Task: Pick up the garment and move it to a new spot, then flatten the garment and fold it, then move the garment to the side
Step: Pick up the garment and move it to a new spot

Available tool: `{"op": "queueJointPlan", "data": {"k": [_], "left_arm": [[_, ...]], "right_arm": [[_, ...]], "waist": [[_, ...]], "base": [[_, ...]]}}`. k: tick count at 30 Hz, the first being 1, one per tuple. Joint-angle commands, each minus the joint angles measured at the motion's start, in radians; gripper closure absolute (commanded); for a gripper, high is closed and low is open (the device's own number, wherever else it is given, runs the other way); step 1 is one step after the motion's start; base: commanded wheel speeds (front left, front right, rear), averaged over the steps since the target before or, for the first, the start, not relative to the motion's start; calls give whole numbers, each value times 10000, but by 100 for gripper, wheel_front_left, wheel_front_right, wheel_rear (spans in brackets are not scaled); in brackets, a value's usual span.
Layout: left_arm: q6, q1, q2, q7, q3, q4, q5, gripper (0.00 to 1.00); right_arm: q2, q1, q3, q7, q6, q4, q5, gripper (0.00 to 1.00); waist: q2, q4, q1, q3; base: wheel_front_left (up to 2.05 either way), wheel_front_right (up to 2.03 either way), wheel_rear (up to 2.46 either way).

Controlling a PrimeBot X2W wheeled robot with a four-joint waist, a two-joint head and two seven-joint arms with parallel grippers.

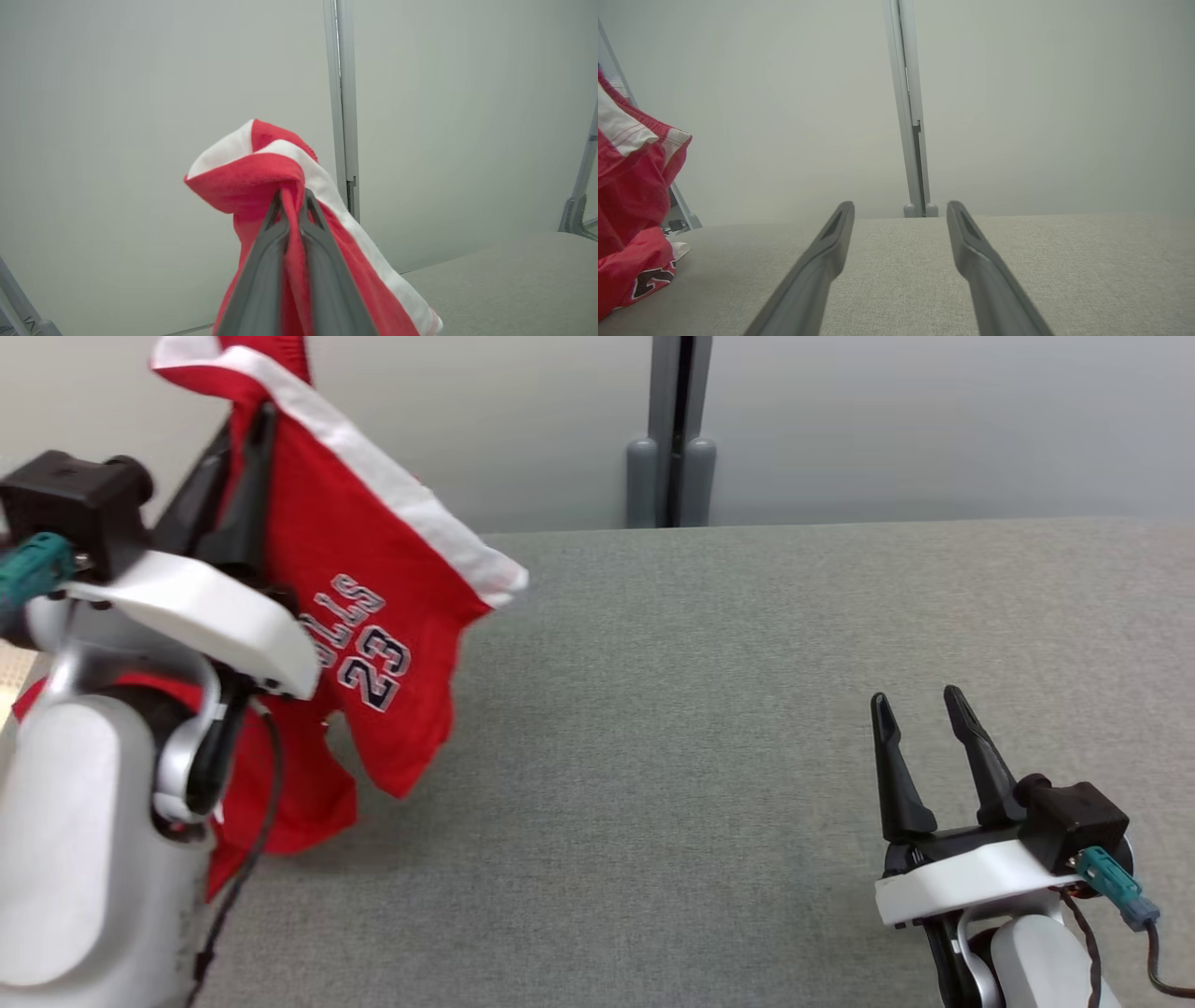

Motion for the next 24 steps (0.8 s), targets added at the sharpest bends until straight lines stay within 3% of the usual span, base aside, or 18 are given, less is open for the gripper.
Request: {"op": "queueJointPlan", "data": {"k": [1, 7, 12, 19, 24], "left_arm": [[87, 58, -147, 75, -117, -182, -59, 100], [381, 3, -1023, 302, -835, -396, -58, 100], [546, -370, -1892, -114, -1608, 351, -123, 100], [1083, -1623, -2258, -1077, -2472, 1971, -257, 100], [1481, -2959, -2291, -2080, -2971, 3972, 218, 100]], "right_arm": [[-27, 105, -41, -60, 0, -67, 85, 0], [-24, 23, -33, -61, 0, -228, 123, 0], [-27, -234, 14, -62, 0, -376, 74, 0], [-19, -670, 97, -63, 0, -587, 306, 0], [-20, -851, 406, -64, 0, -555, 505, 0]], "waist": [[-1, -165, 0, -114], [-1, -657, 0, -64], [-1, -1483, 0, 289], [-1, -2709, 0, 1169], [-1, -3489, 0, 1616]], "base": [[0, 0, 0], [0, 0, 0], [0, 0, 0], [0, 0, 0], [0, 0, 0]]}}
